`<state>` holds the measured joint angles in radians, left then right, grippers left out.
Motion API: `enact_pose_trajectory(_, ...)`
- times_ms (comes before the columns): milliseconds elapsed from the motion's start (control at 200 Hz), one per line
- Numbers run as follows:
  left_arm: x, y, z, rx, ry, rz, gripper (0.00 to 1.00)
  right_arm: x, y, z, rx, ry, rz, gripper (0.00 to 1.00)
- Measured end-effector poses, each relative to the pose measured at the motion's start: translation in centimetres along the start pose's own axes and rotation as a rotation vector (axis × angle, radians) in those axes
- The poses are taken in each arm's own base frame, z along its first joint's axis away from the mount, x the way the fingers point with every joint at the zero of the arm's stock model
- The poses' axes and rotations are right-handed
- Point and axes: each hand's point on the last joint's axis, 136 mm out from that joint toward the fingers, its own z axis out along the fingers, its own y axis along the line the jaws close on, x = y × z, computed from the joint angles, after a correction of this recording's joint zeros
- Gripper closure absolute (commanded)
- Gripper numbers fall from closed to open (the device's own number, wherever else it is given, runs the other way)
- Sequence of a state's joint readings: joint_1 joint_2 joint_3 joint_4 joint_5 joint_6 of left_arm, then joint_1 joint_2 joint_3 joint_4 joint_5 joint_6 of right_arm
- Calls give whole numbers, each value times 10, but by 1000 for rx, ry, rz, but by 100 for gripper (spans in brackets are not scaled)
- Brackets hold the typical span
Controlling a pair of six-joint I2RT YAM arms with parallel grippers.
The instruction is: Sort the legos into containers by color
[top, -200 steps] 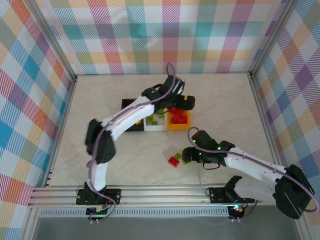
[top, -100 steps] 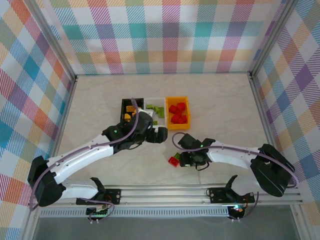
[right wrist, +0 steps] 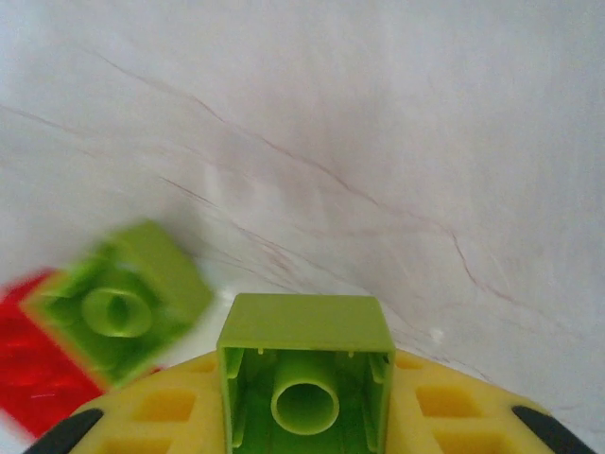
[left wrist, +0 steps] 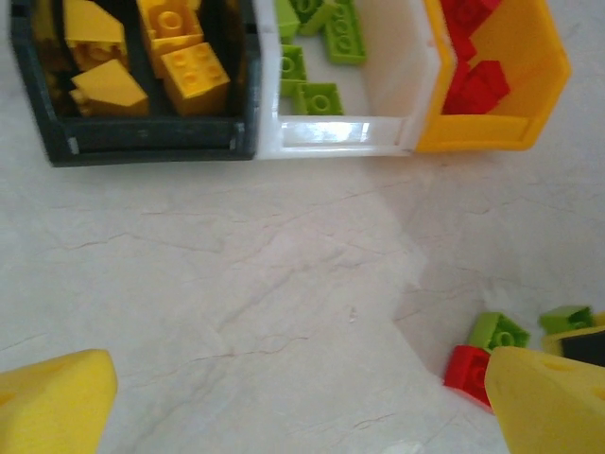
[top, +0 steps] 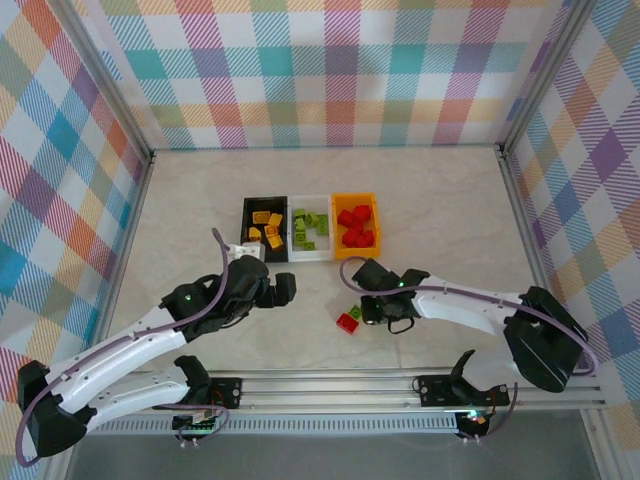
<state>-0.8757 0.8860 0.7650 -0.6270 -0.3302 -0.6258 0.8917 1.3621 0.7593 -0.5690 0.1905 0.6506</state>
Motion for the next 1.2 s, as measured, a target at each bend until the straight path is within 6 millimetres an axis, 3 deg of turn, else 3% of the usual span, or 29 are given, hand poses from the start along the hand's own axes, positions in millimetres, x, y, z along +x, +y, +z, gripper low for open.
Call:
enact_pose_trajectory(175,13,22,-1,-43,-10,-16,0,-77,60,-48,-149,-178,-56,68)
enact_pose_trajectory(295,24,33,0,-68,6,-25,0,-135,103,-57,-201,-254,-89,67)
enact_pose_trajectory(385,26,36,-1,-72,6,-32,0,-172,124,-45,-212,-273,-93,67)
enact_pose_trajectory(490,26,36,-3,-66,1,-42,0,-211,132,-19,-193,-277,-69,63)
enact_pose_trajectory(580,28,38,-3,-71,6,-43,0,-234,132,4,-166,-267,-52,55)
enact_pose_trajectory(625,30,39,-3,-72,14,-40,0,-244,129,15,-149,-258,-41,46)
enact_pose_trajectory(755,35,36,-1,-60,40,-30,0,-259,122,30,-114,-243,-16,28)
enact_pose_trajectory(895,46,25,11,-32,110,23,0,-259,118,21,-118,-254,-10,22)
enact_pose_trajectory(1040,57,1,28,13,200,105,0,-236,100,-18,-129,-291,7,19)
enact_pose_trajectory(1205,78,-59,52,92,309,312,0,-211,71,-80,-171,-392,59,17)
